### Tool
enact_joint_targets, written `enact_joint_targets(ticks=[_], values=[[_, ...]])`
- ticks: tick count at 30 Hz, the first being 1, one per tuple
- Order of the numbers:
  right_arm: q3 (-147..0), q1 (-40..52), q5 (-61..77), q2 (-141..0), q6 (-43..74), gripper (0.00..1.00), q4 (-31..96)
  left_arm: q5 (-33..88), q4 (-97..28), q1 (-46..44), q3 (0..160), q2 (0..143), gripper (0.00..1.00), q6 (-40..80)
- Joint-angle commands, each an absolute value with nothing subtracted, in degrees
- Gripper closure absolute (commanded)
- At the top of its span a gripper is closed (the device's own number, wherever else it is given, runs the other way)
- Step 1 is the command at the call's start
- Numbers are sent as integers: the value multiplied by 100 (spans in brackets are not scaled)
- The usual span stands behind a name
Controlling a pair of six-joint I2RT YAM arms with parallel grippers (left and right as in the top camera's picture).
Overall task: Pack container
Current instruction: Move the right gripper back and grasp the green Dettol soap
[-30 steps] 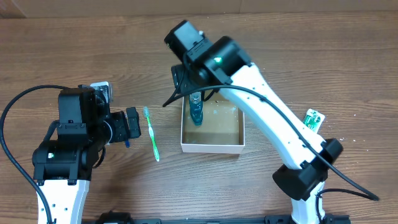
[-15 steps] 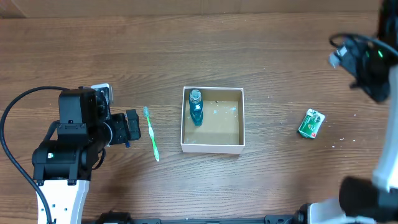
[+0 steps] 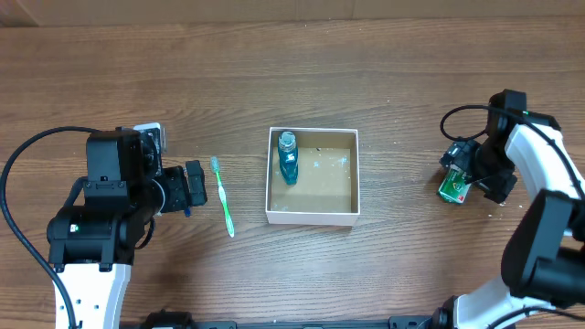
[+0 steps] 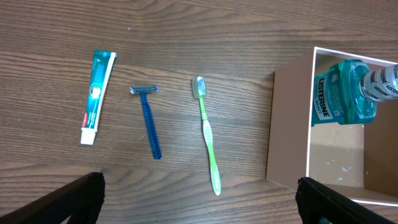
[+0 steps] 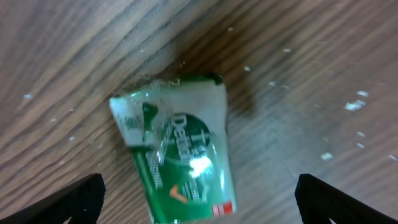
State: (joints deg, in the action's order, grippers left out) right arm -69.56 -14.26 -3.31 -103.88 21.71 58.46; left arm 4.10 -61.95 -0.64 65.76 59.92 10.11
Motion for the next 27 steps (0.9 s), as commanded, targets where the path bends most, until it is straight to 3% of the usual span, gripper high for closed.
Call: enact_joint_targets(ticks=[1,14,16,19,22,25,27], values=[[-6873,-1450,-244,-10624,1942,0,5765,405,-6191,-36,6685,6001,0,899],[-6858,-1450,-115,-11194,1623,0,5557,405,-6198,-36,6685,6001,0,899],[-6858,-1448,-60,-11194,1625,6,5581,405,-6193,-36,6685,6001,0,899],[-6862,-1448,16,-11192,1629,30,5599,405,-6198,-36,6685,6001,0,899],[-6912,-1448,16,-11185,1647,43,5651,405,-6195,-36,6685,6001,0,899],[-7131,-1422,16,-11166,1647,53,5892,408,-6198,-36,6685,6001,0,899],[-7303,-1387,38,-11021,1647,54,6108,408,-6198,-36,6685,6001,0,899]])
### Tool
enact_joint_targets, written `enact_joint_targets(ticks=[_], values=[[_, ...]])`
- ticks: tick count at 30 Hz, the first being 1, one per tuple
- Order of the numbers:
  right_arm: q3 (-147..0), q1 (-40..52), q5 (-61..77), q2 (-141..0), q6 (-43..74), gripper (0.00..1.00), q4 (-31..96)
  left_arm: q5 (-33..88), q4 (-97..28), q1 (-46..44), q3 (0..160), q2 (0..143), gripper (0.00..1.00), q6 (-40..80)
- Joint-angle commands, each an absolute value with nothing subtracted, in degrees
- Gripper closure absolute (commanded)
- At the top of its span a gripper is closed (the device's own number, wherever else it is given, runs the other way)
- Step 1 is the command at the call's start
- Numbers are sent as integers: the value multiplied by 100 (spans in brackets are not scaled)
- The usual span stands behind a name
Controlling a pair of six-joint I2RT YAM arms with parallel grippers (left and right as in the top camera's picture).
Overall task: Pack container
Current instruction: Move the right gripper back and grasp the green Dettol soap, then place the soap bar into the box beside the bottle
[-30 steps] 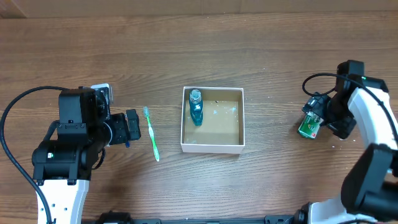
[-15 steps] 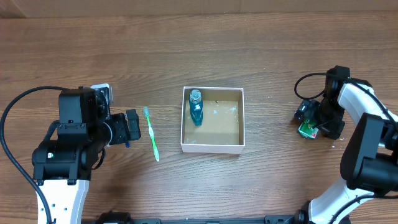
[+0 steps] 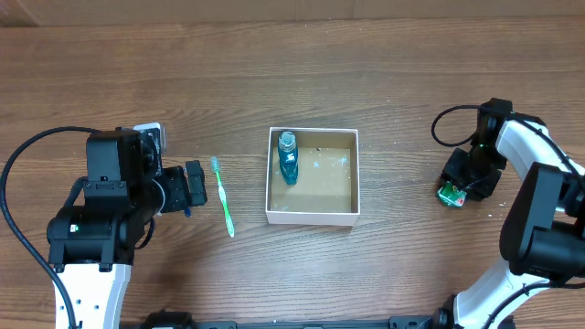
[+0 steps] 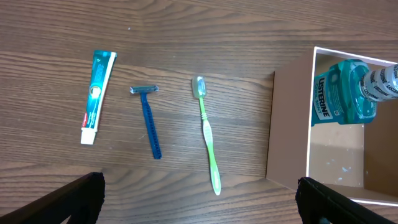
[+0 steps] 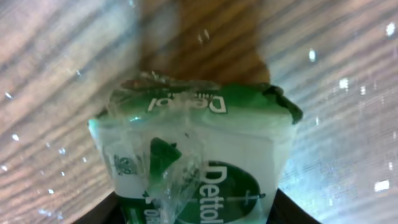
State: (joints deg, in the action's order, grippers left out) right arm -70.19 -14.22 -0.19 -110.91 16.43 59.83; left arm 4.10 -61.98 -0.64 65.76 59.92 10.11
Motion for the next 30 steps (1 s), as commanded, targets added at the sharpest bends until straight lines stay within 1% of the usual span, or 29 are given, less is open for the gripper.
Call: enact_joint_targets(ticks=[1,4,5,6,9,11,13,15,17,22,26,27,28,30], values=[[-7404,-1323,152,-10844,1645,54,6213,405,-6202,-36,6685,6001,0,899],[-7861,-886,187,-10049,1643,55,6530,408,-6198,-36,6685,6001,0,899],[-8064,-613,185,-9679,1643,55,6654,405,-6198,-36,6685,6001,0,899],[-8320,-187,185,-9240,1640,55,6775,408,-6198,-36,6685,6001,0,899],[-8580,1013,167,-8514,1623,55,6711,408,-6193,-36,6685,6001,0,899],[-8580,1870,141,-8416,1653,54,6608,408,-6193,-36,6685,6001,0,902],[-8554,2504,139,-8624,1885,53,6536,408,-6193,-36,6685,6001,0,902],[-8501,2923,117,-8978,2257,52,6403,408,-6198,-36,6685,6001,0,902],[-8436,3052,132,-9334,2394,49,6259,408,-6195,-36,6685,6001,0,899],[-8427,3070,163,-10584,2403,48,6007,405,-6193,-36,6685,6001,0,899],[-8427,3070,163,-11083,2401,48,5638,405,-6195,-36,6685,6001,0,899],[-8427,3070,161,-11170,2401,36,5599,405,-6195,-36,6685,6001,0,899],[-8427,3068,152,-11242,2401,27,5555,408,-6195,-36,6685,6001,0,899],[-8427,3068,139,-11255,2401,25,5468,408,-6195,-36,6685,6001,0,899]])
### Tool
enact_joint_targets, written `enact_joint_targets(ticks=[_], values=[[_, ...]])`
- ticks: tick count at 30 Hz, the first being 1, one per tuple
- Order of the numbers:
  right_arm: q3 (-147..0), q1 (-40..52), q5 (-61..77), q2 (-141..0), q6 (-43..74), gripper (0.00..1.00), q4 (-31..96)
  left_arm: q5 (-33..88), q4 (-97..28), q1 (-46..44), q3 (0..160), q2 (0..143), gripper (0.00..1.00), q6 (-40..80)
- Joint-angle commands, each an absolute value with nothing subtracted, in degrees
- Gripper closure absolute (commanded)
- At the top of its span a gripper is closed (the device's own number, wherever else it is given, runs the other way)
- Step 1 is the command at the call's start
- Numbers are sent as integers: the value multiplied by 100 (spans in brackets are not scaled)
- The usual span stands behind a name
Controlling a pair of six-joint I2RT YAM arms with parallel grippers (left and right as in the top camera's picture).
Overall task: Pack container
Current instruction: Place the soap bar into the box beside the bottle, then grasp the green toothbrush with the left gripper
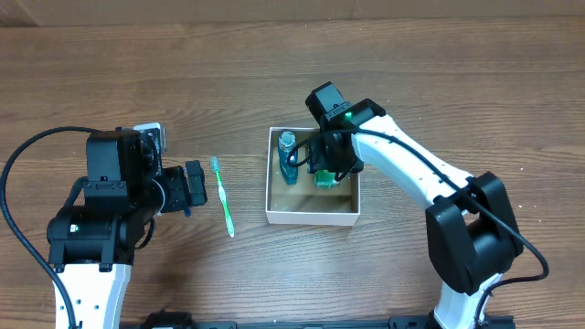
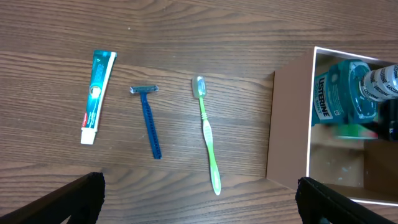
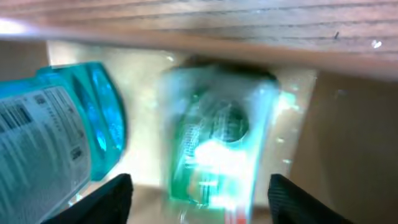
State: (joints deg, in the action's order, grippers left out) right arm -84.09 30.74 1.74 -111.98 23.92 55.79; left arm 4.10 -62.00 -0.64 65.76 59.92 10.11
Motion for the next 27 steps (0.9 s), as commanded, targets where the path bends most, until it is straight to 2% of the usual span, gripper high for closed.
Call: enact_joint_targets(ticks=[1,5,9,11,13,18,21,27], values=[[-8427,3068,141,-11253,2401,23,5411,405,-6195,-36,6685,6001,0,899],[-8536,3081,-99,-11030,2403,21,5699,405,-6195,-36,6685,6001,0,899],[-8965,3092,-644,-9856,2403,19,6121,403,-6189,-36,6685,6001,0,899],[-9050,2941,-827,-9054,2403,14,6097,405,-6147,-36,6685,6001,0,899],[-9050,2512,-902,-8396,2405,8,6200,432,-6147,-43,6685,6001,0,897],[-8879,928,-875,-8090,2502,7,7089,539,-6276,-508,6676,6263,0,1105],[-8254,504,-569,-8123,2010,6,6980,325,-6272,-755,6648,7164,0,1837],[-7708,502,-432,-8134,2012,5,6598,631,-6040,-790,6648,9251,0,1992]])
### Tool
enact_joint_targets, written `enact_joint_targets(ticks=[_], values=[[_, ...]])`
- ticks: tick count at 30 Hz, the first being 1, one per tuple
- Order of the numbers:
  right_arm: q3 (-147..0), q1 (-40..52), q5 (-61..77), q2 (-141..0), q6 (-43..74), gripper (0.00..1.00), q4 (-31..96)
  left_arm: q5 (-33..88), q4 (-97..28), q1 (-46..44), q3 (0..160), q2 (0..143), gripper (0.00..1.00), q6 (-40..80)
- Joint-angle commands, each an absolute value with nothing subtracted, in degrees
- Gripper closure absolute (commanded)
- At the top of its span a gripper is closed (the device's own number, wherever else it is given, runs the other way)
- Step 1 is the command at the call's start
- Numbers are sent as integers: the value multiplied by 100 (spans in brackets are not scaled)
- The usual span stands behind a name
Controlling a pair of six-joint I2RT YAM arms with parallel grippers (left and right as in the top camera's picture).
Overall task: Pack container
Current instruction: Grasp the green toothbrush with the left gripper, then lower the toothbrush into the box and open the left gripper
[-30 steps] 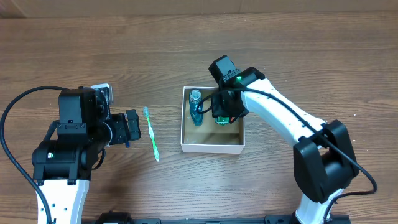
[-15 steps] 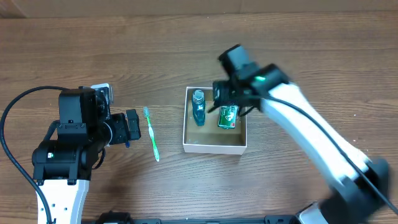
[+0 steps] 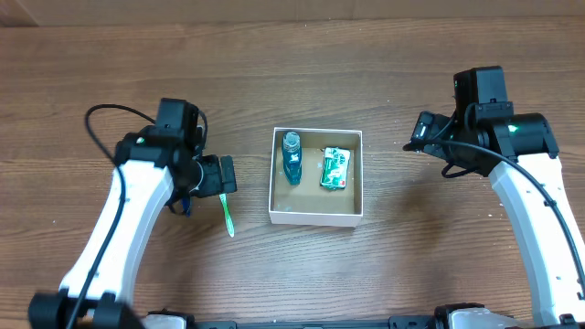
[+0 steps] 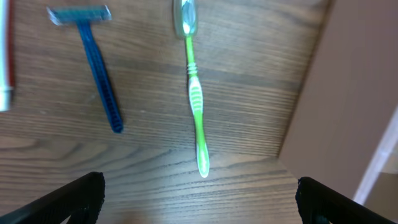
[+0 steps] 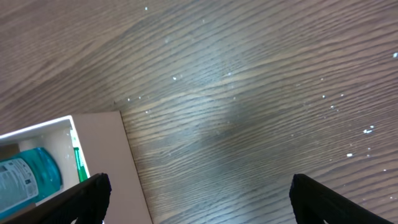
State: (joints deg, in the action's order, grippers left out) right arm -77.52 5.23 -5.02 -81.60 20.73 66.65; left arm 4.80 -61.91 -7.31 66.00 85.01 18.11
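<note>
The white-rimmed cardboard box [image 3: 315, 212] sits mid-table. Inside it stand a blue mouthwash bottle [image 3: 291, 157] and a green soap packet [image 3: 335, 168]. My left gripper [image 3: 212, 175] hovers open over the green toothbrush [image 4: 193, 93], which lies just left of the box. A blue razor [image 4: 96, 68] lies beside the toothbrush, and the toothpaste tube [image 4: 5, 56] shows at the frame's edge. My right gripper [image 3: 422, 137] is open and empty, over bare wood to the right of the box [image 5: 99, 168].
The table is brown wood grain. The box's outer wall [image 4: 348, 93] stands close on the right of the toothbrush. White specks dot the wood [image 5: 348, 155] on the right side.
The soap packet now lies in the box and my right gripper is open, off to the box's right. My left arm has moved in and lower over the toothbrush.
My right gripper was open over the green soap packet at the far right of the table. Then it was down around the packet, then over the box with it. Now the packet rests in the box beside the bottle. The left arm stayed still until now.
</note>
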Motion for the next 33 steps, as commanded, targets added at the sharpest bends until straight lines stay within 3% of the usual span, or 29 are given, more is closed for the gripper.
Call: enact_joint_targets(ticks=[1,10,11,13,15,18,23,27,31,33], values=[[-7710,502,-434,-8134,2010,5,6587,655,-5948,-814,6648,9539,0,1992],[-7708,502,-432,-8134,2010,4,6591,709,-5328,-871,6648,11074,0,1970],[-7708,502,-432,-8134,2010,4,6591,709,-5330,-871,6648,11113,5,1973],[-7708,502,-416,-8134,2008,3,6595,711,-5334,-871,6648,11157,30,1973],[-7708,502,-416,-8134,2008,3,6617,711,-5349,-871,6648,11187,69,1975],[-7710,502,-416,-8134,2008,3,6613,709,-5371,-871,6648,11187,91,1977],[-7708,502,-414,-8134,1984,2,6619,707,-5492,-871,6705,11185,96,1973],[-7708,502,-414,-8134,1968,2,6626,386,-6379,-873,7448,10971,96,1968],[-7708,502,-414,-8134,1968,1,6560,360,-6705,-1210,8307,9603,96,1634],[-7710,502,-414,-8134,1968,1,6534,283,-6558,-1772,8512,8779,96,729]])
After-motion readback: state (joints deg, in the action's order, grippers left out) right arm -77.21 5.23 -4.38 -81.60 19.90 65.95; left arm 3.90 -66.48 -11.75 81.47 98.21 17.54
